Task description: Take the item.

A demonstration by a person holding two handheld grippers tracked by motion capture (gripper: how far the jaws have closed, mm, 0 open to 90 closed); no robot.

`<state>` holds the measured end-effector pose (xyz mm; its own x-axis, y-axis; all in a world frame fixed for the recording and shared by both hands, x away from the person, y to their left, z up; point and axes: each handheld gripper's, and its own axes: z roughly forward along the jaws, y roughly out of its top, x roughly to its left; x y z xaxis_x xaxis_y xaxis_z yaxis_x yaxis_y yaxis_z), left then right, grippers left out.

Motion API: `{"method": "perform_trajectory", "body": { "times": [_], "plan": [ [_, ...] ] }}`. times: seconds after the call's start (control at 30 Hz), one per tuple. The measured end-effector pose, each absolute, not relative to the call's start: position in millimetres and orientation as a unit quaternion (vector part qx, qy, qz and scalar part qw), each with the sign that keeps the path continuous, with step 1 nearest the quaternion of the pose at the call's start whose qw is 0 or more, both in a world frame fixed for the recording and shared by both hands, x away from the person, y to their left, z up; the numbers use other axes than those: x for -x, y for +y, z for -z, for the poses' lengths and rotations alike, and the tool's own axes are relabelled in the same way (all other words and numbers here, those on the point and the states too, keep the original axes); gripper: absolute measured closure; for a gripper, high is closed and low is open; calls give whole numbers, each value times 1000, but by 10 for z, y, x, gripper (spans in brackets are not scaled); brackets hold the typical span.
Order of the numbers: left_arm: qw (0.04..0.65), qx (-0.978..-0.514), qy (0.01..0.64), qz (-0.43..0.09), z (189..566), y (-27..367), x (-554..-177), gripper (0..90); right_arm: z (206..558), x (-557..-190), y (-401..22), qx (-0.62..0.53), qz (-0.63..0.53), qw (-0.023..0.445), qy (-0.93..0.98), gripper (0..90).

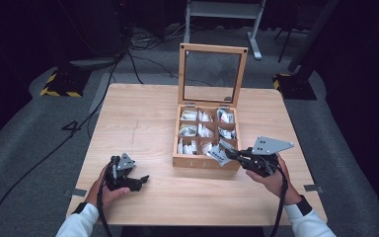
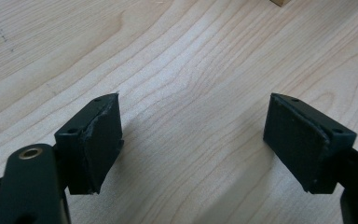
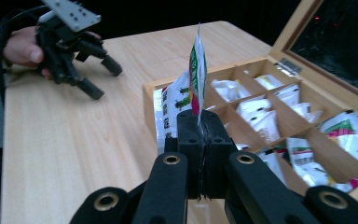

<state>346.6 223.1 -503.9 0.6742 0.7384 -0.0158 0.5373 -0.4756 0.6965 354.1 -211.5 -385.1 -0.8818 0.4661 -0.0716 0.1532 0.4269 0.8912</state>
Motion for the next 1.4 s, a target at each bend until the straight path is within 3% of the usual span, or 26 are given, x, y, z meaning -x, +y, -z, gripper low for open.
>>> {"method": "perform_trajectory", "body": {
  "times": [0.53,1.4],
  "plan": [
    [345,-843,386,-149,5038,2242,-3437,197,3968,-3267,-1910,-141,-487,126,853,886],
    [345,-843,385,-150,5038,2241,-3436,197,4333,-3202,-1648,-110,-433,84,891,883]
  ]
}}
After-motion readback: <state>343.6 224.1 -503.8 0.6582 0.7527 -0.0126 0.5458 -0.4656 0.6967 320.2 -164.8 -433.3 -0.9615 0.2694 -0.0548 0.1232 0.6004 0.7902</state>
